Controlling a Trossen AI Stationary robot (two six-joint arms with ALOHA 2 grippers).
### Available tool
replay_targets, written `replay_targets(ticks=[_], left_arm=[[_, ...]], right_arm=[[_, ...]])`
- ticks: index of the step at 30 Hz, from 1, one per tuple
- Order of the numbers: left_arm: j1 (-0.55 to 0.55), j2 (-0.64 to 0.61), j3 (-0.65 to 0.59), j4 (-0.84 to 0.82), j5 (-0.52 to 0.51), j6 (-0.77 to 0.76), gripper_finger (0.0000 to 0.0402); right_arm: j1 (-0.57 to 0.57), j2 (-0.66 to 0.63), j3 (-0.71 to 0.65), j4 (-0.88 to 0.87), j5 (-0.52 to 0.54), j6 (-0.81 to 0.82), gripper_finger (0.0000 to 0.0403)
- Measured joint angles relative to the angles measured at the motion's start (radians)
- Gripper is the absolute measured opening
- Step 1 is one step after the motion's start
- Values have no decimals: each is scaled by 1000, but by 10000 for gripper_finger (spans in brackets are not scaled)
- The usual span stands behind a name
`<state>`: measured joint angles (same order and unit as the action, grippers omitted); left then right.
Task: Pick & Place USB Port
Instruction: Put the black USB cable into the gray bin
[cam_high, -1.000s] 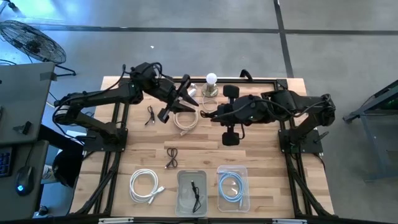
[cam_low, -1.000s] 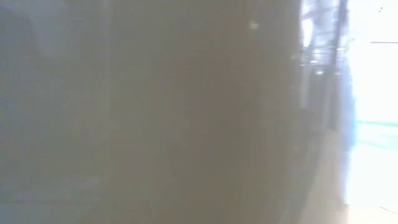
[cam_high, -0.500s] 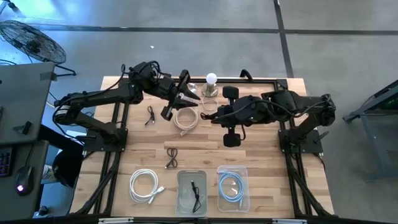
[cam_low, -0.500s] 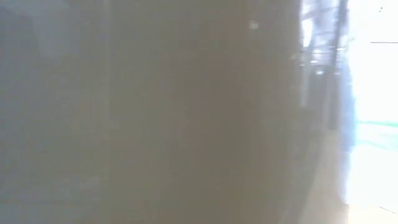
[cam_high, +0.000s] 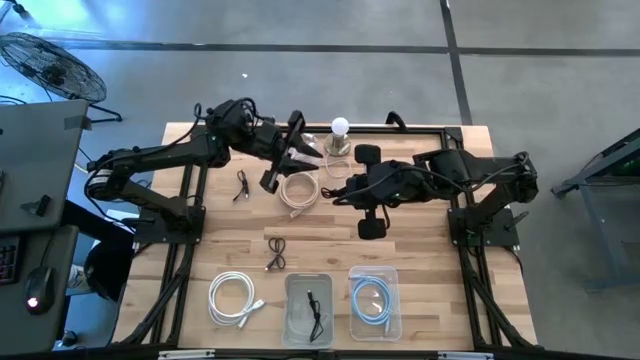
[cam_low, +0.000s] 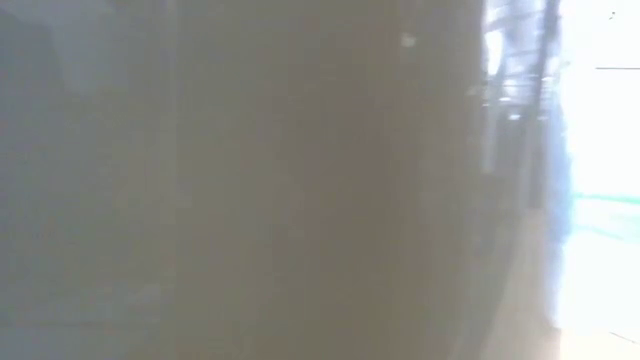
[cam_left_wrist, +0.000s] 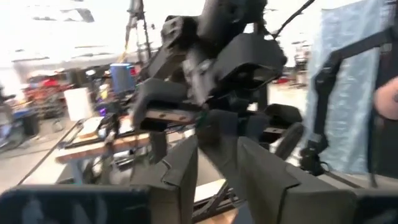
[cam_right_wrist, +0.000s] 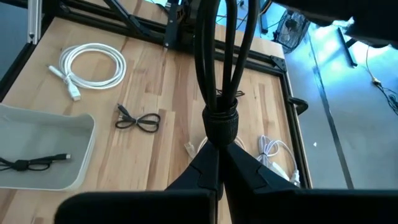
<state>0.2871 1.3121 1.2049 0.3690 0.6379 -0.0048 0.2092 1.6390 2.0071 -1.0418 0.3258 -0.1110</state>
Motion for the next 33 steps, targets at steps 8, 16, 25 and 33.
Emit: replay_targets(ticks=[8, 16, 25, 33], left_arm=[[-12, 0, 0, -35, -199, -23, 243], [-13, 0, 0, 35, -111, -126, 310], [-56, 0, 0, 10, -116, -184, 312], [-80, 0, 0, 24, -184, -187, 312]], right_arm=[[0, 0, 0, -4, 6, -2, 0], [0, -13, -1, -25, 71, -21, 0], [-6, -44, 0, 48, 80, -56, 0], [-28, -34, 0, 74, 41, -76, 0]])
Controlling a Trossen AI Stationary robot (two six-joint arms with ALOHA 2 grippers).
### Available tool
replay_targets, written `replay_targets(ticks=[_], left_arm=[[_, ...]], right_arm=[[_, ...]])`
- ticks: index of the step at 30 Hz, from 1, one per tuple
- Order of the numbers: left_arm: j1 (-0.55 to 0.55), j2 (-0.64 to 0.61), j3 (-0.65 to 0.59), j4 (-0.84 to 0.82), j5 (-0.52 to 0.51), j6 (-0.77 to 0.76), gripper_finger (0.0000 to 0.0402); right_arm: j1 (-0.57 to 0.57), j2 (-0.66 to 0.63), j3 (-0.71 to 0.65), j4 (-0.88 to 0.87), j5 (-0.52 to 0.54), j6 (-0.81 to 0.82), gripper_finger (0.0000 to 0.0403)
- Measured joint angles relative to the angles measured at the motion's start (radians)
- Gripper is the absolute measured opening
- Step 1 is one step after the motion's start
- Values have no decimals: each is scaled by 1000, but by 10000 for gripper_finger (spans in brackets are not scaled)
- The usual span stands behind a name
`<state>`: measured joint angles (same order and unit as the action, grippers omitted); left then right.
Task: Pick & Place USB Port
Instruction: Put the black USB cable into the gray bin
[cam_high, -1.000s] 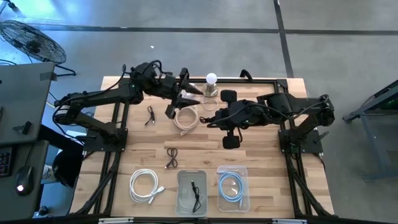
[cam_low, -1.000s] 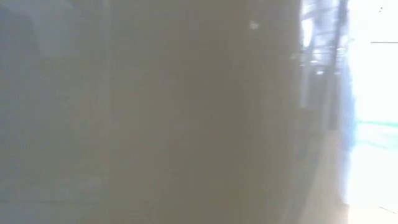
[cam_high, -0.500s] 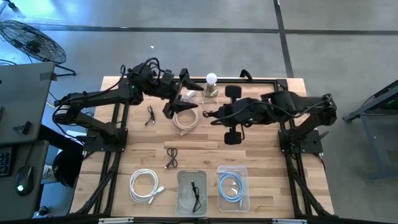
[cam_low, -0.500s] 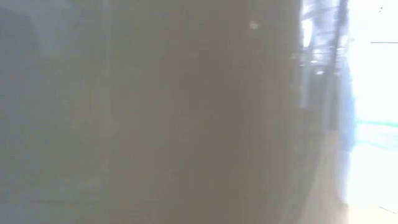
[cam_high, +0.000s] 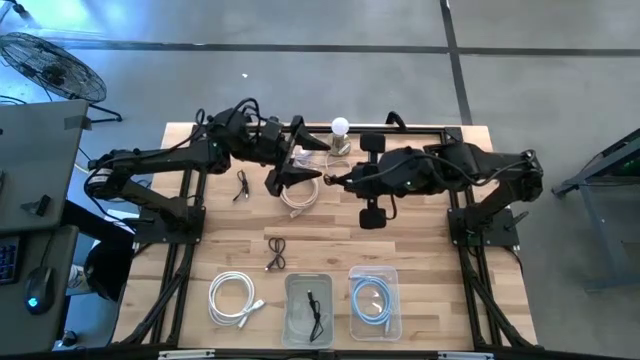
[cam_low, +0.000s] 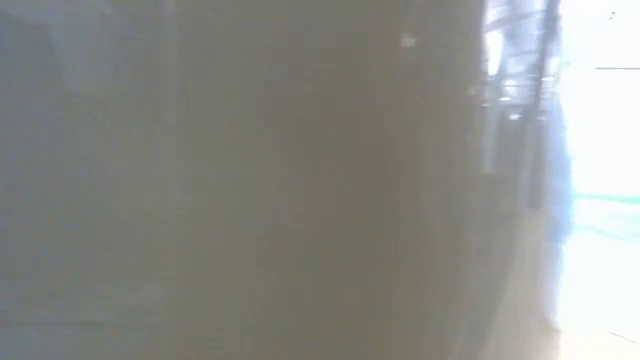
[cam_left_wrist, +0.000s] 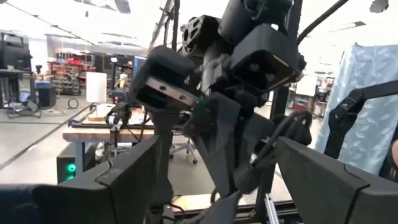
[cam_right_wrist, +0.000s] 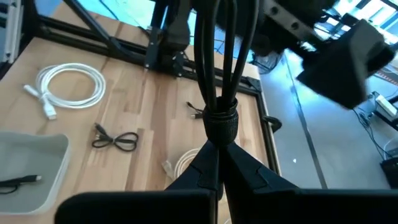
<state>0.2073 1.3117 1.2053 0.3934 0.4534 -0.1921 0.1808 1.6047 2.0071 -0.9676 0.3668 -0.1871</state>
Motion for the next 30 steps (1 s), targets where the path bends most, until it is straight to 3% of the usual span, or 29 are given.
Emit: replay_targets(ticks=[8, 14, 30], left_arm=[[-15, 0, 0, -57, -6, 18, 312], [-26, 0, 0, -83, -121, 106, 312], [-26, 0, 0, -84, -121, 109, 312]], right_arm=[[-39, 0, 0, 9, -32, -16, 0], [-71, 0, 0, 18, -48, -30, 0], [-136, 41, 0, 51, -153, -66, 0]])
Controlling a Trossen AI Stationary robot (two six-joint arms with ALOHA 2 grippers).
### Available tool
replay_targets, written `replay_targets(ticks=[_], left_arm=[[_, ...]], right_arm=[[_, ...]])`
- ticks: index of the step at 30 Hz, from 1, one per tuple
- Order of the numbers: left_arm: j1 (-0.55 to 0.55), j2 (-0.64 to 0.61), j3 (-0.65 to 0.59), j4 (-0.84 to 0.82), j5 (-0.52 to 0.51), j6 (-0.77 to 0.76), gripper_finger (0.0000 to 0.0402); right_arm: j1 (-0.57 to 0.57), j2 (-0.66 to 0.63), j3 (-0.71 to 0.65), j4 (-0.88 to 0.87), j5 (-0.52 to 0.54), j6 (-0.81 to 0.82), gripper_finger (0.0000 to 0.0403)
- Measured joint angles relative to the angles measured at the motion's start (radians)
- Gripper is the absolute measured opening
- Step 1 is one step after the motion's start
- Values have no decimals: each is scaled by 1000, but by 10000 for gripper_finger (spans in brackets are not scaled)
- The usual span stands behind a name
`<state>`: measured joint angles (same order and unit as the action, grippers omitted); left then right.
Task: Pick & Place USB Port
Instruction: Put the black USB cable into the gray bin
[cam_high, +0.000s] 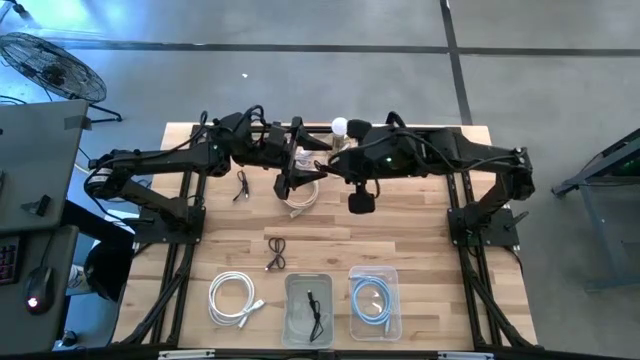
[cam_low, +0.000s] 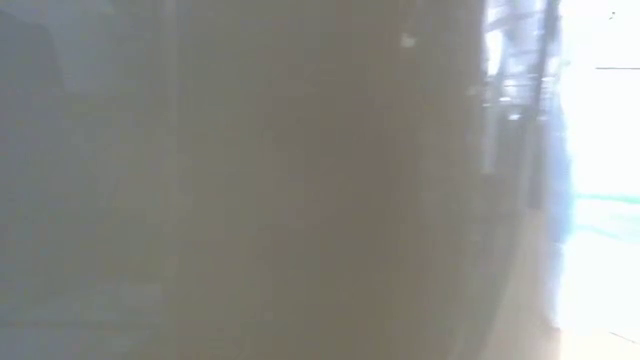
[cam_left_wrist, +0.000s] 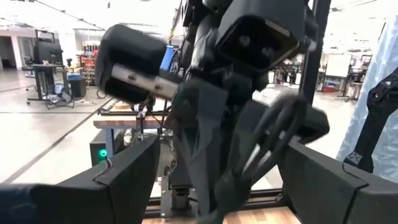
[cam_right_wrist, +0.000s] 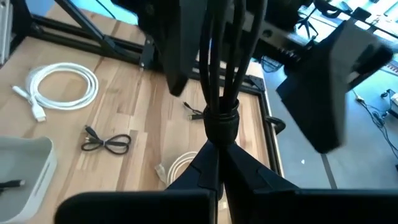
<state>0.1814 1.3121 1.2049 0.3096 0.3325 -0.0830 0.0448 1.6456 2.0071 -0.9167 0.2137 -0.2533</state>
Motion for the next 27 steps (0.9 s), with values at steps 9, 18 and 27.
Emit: replay_targets(ticks=[9, 18, 27], left_arm=[[0, 0, 0, -18, 0, 33, 242], [1, 0, 0, -31, 15, 108, 10], [1, -4, 0, -31, 26, 120, 4]], right_arm=[[-2, 23, 0, 4, 4, -25, 0], [-1, 23, 0, 2, 14, -25, 0], [2, 21, 0, 1, 13, 6, 24]])
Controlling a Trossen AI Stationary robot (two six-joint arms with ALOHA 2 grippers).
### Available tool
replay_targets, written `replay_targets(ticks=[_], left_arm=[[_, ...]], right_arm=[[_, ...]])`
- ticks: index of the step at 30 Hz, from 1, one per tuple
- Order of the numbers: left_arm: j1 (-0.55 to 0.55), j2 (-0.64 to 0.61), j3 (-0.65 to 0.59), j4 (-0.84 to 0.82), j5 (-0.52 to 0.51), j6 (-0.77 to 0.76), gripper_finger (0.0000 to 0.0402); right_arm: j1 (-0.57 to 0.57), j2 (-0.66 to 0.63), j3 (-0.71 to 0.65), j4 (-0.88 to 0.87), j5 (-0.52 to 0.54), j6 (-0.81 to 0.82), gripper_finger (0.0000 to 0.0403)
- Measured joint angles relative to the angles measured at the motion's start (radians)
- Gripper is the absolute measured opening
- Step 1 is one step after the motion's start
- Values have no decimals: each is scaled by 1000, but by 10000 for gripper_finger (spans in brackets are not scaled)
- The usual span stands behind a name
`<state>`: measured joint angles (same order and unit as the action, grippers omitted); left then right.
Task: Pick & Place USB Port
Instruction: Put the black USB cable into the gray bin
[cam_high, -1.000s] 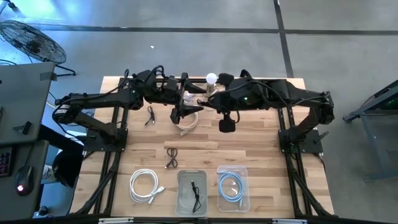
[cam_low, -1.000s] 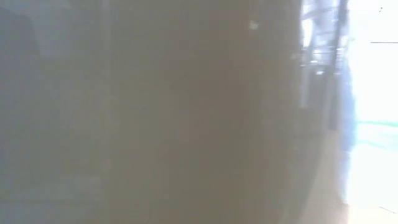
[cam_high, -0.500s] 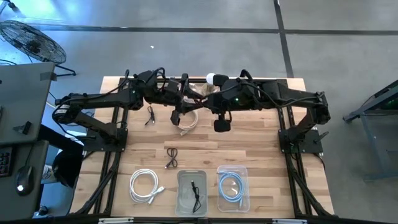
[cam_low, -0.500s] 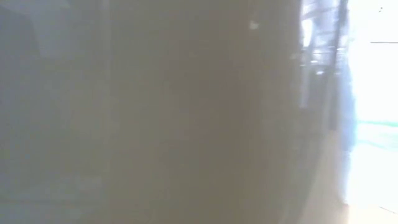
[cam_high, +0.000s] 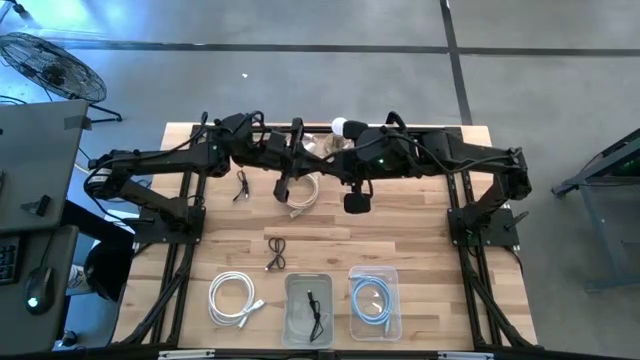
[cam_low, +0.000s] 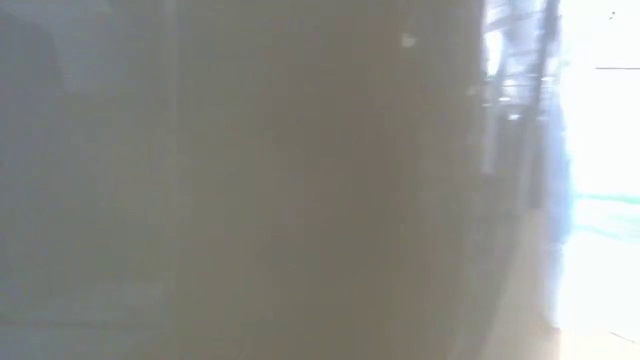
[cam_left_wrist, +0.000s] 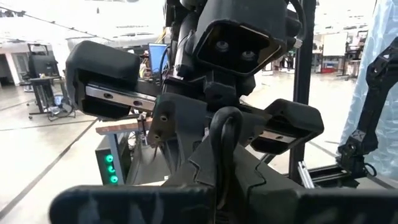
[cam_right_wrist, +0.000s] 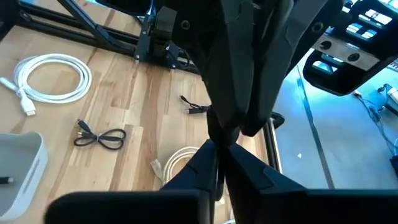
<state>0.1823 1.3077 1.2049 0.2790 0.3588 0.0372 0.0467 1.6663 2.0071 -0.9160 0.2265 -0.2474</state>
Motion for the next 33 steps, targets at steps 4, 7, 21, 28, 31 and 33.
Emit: replay_targets(ticks=[4, 7, 21, 28, 31, 33], left_arm=[[1, -34, 0, -40, 7, 1, 3], [1, -75, 0, -66, 11, 22, 2], [-111, -277, 0, -226, -20, 120, 1], [-249, -285, 0, -331, -137, 164, 0], [-300, -275, 0, -396, -190, 160, 0], [-332, -262, 0, -452, -224, 135, 0]], right_arm=[[0, -23, 0, -30, 4, 38, 60], [0, -52, 0, -36, 6, 67, 87], [54, -114, 0, -54, 5, 116, 124], [79, -114, 0, -58, 11, 156, 124], [83, -114, 0, -75, 10, 165, 124], [85, -114, 0, -78, 11, 186, 124]])
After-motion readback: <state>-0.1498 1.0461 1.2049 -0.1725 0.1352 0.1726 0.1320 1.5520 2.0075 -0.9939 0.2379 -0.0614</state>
